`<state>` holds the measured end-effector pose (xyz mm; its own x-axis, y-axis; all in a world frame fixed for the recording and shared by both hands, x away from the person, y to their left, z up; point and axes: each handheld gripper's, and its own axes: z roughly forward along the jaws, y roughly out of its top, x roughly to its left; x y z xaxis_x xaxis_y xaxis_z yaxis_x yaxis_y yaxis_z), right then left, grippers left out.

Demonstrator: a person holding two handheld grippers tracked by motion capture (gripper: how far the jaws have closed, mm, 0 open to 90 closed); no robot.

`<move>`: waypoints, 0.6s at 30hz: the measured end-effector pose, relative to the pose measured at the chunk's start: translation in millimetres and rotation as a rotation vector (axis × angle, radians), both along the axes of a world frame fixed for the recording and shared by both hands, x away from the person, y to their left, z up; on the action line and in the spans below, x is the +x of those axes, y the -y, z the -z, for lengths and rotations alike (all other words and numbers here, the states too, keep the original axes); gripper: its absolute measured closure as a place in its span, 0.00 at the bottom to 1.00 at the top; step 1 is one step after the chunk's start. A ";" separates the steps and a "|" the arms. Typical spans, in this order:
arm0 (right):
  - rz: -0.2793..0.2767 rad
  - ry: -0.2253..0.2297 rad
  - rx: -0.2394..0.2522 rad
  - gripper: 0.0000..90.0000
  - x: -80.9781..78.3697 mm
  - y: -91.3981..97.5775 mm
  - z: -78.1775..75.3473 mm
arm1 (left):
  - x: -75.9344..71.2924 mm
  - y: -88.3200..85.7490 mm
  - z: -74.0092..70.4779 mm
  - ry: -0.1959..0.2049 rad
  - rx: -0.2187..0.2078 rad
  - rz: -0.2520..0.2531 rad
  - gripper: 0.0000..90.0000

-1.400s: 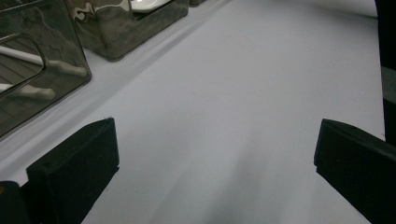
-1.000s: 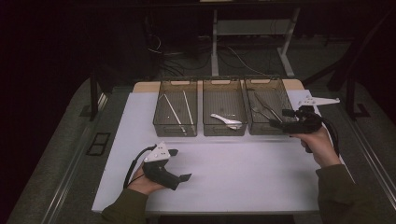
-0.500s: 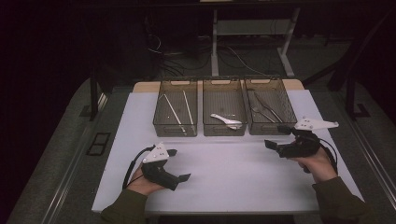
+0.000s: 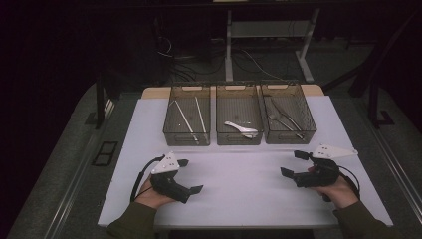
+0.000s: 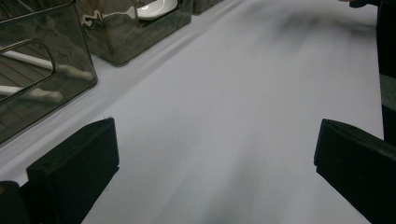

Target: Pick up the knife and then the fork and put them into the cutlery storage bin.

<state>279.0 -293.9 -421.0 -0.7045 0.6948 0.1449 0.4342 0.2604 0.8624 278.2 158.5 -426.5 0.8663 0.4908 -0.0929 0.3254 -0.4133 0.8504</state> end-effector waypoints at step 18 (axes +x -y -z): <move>0.019 -0.013 -0.006 0.16 -20.5 9.5 20.4 | -0.9 0.3 0.5 -0.004 0.001 0.004 0.00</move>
<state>258.4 -303.4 -441.4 -0.6895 0.7086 0.1501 0.4504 0.2571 0.8550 277.3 158.2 -427.0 0.8678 0.4876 -0.0960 0.3274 -0.4155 0.8486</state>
